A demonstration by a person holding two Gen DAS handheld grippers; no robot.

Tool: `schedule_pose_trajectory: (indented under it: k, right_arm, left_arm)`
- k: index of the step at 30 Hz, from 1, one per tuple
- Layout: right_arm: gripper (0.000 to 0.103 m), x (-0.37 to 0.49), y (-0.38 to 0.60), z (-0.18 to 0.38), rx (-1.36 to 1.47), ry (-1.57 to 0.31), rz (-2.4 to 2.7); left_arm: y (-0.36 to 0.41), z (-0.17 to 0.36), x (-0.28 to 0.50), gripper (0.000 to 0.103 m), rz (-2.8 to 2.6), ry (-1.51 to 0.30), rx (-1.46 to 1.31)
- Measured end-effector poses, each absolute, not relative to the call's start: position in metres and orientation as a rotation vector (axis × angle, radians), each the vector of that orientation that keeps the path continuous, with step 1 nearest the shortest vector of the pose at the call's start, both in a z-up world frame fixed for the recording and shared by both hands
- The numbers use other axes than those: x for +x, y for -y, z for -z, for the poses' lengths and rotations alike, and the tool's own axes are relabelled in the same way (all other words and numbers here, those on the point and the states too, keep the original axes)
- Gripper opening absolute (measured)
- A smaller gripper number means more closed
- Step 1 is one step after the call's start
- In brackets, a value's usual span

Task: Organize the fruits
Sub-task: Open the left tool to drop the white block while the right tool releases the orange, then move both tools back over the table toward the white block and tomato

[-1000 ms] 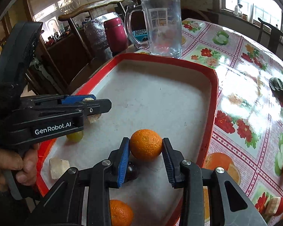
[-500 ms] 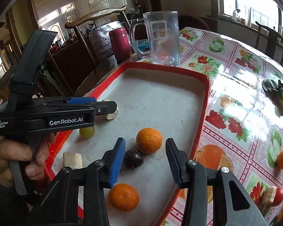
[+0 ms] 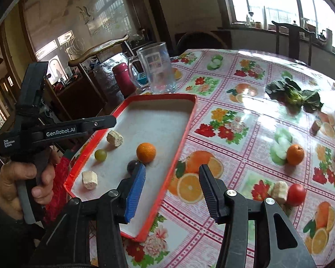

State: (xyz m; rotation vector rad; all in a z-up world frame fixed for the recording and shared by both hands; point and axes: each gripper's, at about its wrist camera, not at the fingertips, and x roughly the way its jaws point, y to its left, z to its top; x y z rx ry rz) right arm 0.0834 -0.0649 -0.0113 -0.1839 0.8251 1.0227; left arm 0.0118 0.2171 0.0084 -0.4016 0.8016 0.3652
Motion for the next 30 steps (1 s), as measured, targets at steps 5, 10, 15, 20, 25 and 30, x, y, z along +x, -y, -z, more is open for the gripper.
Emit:
schedule_pose_trajectory:
  k: [5,10,15,20,25,30]
  right_arm:
    - [0.051,0.096,0.113,0.014,-0.14,-0.828,-0.95]
    - [0.051,0.111,0.16,0.018,-0.092,-0.84,-0.869]
    - [0.051,0.121,0.205,0.019,-0.049,-0.843,-0.794]
    - [0.051,0.127,0.239,0.021,-0.022,-0.839,-0.741]
    - [0.051,0.131,0.259,0.026,-0.009,-0.846,-0.705]
    - [0.051,0.135,0.271,0.029,-0.002,-0.851,-0.684]
  left_arm:
    - [-0.186,-0.019,0.019,0.064,-0.319,-0.786,-0.369]
    - [-0.155,-0.022,0.034,0.064,-0.27,-0.799,-0.328]
    - [-0.124,-0.027,0.042,0.064,-0.224,-0.806,-0.299]
    - [-0.097,-0.027,0.048,0.064,-0.177,-0.817,-0.276]
    - [-0.072,-0.022,0.056,0.064,-0.13,-0.837,-0.255]
    - [-0.052,-0.016,0.062,0.064,-0.093,-0.858,-0.236]
